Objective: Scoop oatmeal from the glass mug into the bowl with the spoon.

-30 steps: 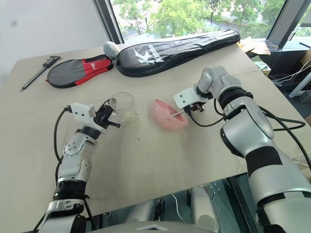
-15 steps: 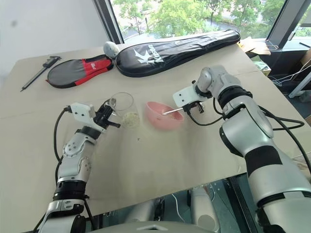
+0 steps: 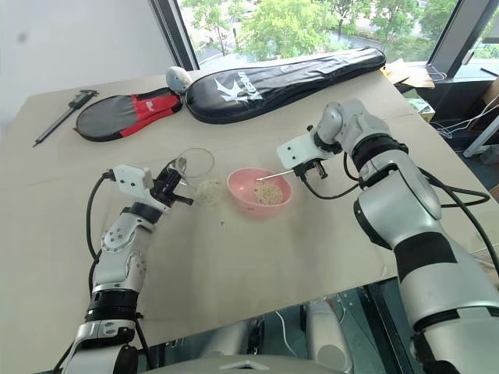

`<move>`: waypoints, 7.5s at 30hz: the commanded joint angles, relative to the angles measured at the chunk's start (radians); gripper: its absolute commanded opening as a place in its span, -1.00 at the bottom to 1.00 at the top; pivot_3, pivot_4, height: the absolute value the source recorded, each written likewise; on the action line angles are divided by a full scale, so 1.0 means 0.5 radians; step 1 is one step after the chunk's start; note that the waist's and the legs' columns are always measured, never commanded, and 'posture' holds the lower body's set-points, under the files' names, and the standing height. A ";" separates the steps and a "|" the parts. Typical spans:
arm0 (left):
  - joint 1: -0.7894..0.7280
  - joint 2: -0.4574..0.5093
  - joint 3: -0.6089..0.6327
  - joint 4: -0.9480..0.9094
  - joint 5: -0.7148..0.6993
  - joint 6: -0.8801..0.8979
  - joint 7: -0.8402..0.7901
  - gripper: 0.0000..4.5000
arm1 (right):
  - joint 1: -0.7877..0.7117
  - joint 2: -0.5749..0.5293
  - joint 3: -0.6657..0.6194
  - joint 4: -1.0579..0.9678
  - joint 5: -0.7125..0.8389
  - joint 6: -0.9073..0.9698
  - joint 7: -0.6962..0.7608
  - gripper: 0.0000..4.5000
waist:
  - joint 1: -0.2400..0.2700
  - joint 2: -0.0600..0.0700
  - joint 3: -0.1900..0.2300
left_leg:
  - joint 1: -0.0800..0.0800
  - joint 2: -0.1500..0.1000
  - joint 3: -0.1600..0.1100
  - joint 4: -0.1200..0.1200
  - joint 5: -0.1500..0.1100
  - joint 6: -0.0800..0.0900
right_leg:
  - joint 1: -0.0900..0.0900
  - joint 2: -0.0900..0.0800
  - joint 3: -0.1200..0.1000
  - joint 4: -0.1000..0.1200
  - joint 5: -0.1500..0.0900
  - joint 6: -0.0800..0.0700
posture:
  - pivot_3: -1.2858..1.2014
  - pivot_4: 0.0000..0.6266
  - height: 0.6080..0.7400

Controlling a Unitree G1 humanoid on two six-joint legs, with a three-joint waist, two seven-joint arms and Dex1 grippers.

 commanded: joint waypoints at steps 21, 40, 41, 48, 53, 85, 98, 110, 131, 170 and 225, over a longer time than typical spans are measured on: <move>0.031 0.001 -0.028 0.137 0.077 0.023 -0.005 -1.00 | -0.089 -0.083 -0.174 -0.177 0.223 -0.108 0.288 -0.96 | 0.002 0.000 0.000 | 0.000 0.000 0.000 0.000 0.000 0.000 | 0.000 0.000 0.000 0.000 0.000 0.000 | 0.03 -0.52 1.00; 0.002 -0.013 -0.038 0.202 0.091 -0.029 -0.001 -1.00 | -0.174 -0.119 -0.522 -0.255 0.640 0.165 0.652 -0.96 | 0.006 0.001 -0.001 | 0.000 0.000 -0.001 0.000 0.000 0.000 | 0.000 -0.002 -0.001 0.001 0.000 0.000 | 0.03 -0.52 1.00; 0.003 -0.015 -0.039 0.203 0.091 -0.032 -0.001 -1.00 | -0.180 -0.113 -0.560 -0.256 0.683 0.211 0.658 -0.96 | 0.006 0.001 -0.001 | 0.000 0.000 -0.001 0.000 0.000 0.000 | 0.000 -0.002 -0.001 0.001 0.000 0.000 | 0.03 -0.52 1.00; 0.010 -0.022 -0.037 0.210 0.092 -0.053 0.010 -1.00 | -0.247 -0.052 -0.919 -0.199 1.010 0.662 0.463 -0.96 | 0.008 0.002 -0.001 | -0.001 -0.001 -0.001 0.000 0.000 0.000 | 0.000 -0.003 -0.001 0.001 0.000 -0.001 | 0.03 -0.52 1.00; 0.043 -0.023 -0.032 0.200 0.097 -0.064 0.023 -1.00 | -0.330 0.058 -1.201 -0.233 1.271 0.951 0.227 -0.96 | 0.006 0.002 -0.001 | -0.001 -0.001 -0.001 0.000 0.000 0.000 | 0.000 -0.004 0.000 0.001 0.001 -0.001 | 0.03 -0.52 1.00; 0.234 -0.080 0.050 0.098 0.024 -0.074 0.195 -1.00 | 0.607 0.872 -0.958 -1.535 1.573 1.413 -0.697 -0.96 | -0.004 0.004 -0.023 | 0.000 -0.001 -0.006 0.001 0.000 0.000 | 0.000 -0.001 -0.004 0.004 0.001 -0.001 | 0.03 -0.52 1.00; 0.234 -0.077 0.048 0.099 0.029 -0.068 0.195 -1.00 | 0.878 0.883 -0.745 -1.661 1.463 1.174 -0.717 -0.96 | -0.004 0.004 -0.023 | 0.001 -0.001 -0.005 0.000 0.000 0.000 | 0.000 0.000 -0.003 0.004 0.001 -0.001 | 0.03 -0.52 1.00; 0.237 -0.069 0.052 0.096 0.029 -0.071 0.192 -1.00 | 0.939 0.873 -0.652 -1.625 1.394 1.029 -0.693 -0.96 | -0.004 0.004 -0.024 | 0.002 -0.001 -0.005 0.000 0.000 0.000 | 0.001 0.001 -0.003 0.004 0.001 -0.001 | 0.03 -0.52 1.00; 0.247 -0.093 0.070 0.051 -0.083 0.023 0.138 -1.00 | 0.854 0.804 -0.772 -1.658 1.474 0.992 -0.712 -0.10 | -0.004 0.004 -0.024 | 0.003 0.000 -0.005 0.000 0.000 0.000 | 0.002 0.002 -0.003 0.004 0.001 -0.001 | 0.03 -0.52 1.00; 0.263 -0.090 0.132 -0.008 -0.020 0.063 0.065 0.98 | 0.505 0.529 -1.154 -1.267 1.546 0.747 -0.896 -0.08 | 0.012 0.007 -0.021 | -0.003 -0.002 -0.008 -0.001 0.000 0.001 | 0.001 -0.002 -0.007 -0.001 0.001 -0.001 | 0.03 -0.52 1.00; 0.558 0.131 0.124 -1.014 -0.097 0.479 0.026 0.98 | 0.974 0.248 -1.186 -1.735 1.719 1.057 -0.704 -0.08 | 0.016 0.005 -0.017 | -0.011 -0.001 -0.008 -0.002 0.000 0.001 | -0.003 -0.004 -0.006 -0.008 0.001 -0.001 | 0.03 -0.52 1.00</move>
